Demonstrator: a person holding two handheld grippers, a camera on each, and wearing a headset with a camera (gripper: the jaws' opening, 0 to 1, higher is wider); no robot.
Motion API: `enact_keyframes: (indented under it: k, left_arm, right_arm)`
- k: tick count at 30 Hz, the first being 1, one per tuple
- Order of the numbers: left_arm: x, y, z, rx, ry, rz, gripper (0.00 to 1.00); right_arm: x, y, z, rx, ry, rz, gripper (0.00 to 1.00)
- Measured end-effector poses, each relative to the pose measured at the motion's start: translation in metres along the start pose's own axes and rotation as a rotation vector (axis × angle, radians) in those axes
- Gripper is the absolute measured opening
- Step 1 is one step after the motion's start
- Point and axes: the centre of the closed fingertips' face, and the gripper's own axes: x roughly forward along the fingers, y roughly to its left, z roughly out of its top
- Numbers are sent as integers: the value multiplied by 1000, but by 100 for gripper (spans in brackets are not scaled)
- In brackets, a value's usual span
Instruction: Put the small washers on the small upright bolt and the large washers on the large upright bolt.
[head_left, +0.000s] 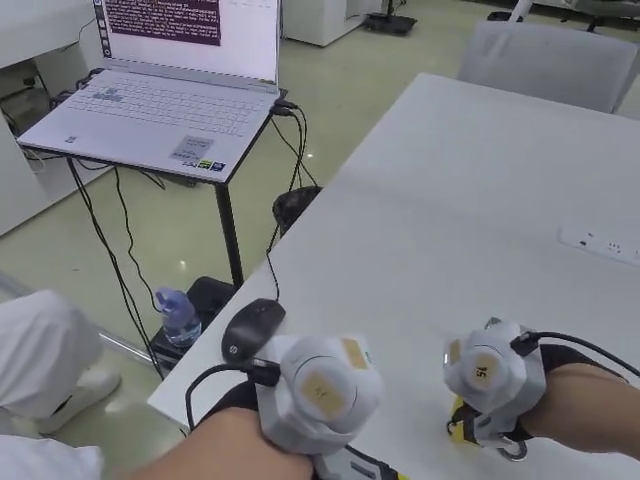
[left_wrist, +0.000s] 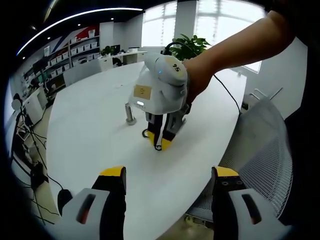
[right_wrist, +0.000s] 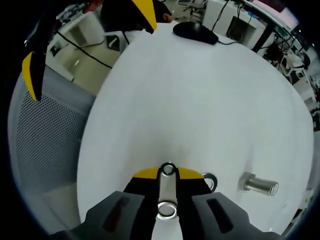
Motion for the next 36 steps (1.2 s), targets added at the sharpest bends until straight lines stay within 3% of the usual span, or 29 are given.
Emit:
enact_keyframes:
  k: [6, 9, 18, 23, 36]
  left_arm:
    - [1, 1, -1, 3, 0, -1, 69]
    - [2, 0, 2, -6, -22, -10, 72]
    - [9, 2, 0, 28, 2, -14, 76]
    - [12, 7, -1, 31, 13, -11, 78]
    - [19, 20, -3, 53, 25, 15, 86]
  right_arm:
    - [-17, -3, -20, 49, 0, -23, 13]
    - [-28, -7, -36, 91, -1, -39, 13]
    - [-53, -13, -85, 196, 11, -69, 12]
    - [-65, -21, -103, 231, 11, -93, 12]
    - [-92, -59, -115, 312, -38, -153, 12]
